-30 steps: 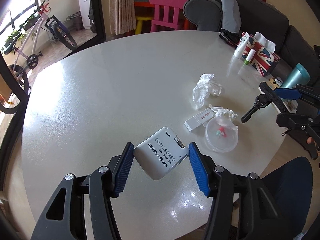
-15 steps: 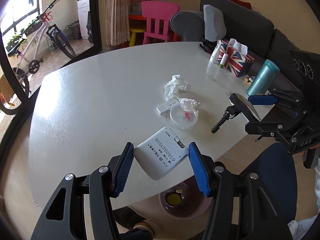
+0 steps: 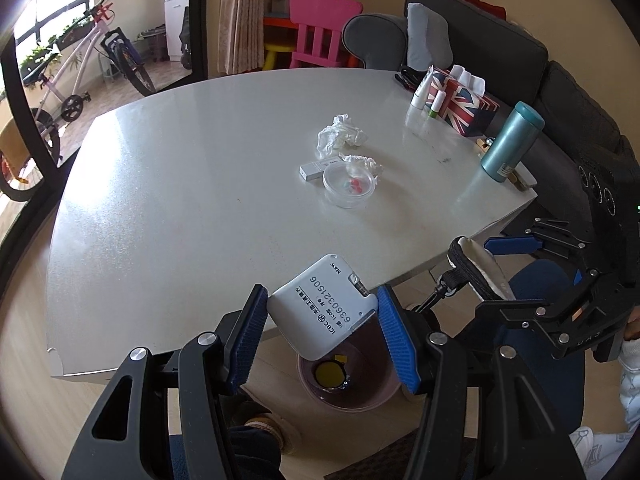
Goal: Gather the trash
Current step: 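Carry both items over the pink bin and open the right tool to drop the pouch, then open the left tool to drop the white charger into the bin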
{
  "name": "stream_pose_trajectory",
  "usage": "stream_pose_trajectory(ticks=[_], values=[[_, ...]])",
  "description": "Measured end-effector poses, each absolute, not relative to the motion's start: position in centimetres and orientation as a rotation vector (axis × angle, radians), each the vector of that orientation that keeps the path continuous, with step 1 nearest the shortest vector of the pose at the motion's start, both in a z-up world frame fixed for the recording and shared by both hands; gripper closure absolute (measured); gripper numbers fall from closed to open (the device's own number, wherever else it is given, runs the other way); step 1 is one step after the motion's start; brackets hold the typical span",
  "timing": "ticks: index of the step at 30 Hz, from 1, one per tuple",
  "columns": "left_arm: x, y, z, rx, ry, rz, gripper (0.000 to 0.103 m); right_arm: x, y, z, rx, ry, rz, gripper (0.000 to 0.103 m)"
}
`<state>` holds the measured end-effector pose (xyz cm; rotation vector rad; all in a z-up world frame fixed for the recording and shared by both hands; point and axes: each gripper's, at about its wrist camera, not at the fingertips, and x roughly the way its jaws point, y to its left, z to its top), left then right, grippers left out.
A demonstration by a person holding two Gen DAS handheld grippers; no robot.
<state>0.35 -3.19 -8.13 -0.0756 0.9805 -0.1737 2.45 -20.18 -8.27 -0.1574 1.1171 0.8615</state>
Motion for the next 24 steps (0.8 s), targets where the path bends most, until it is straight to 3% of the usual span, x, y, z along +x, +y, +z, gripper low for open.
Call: stream_pose_trajectory(ticks=[5,9,24], values=[[-0.1,-3.4,-7.8,-0.077,0.975,-0.172,0.048,2.2,-19.8,-8.4,-0.167,1.122,0.88,0.017],[-0.2,-3.7,-7.4,-0.071,0.968,-0.175,0.048,2.3,-20.0,-8.0,-0.161,1.105,0.869,0.008],[-0.5,-5.6,-8.2,-0.06,0.994,-0.241,0.048,3.4,-21.6,-7.0,-0.143,1.085,0.81,0.006]])
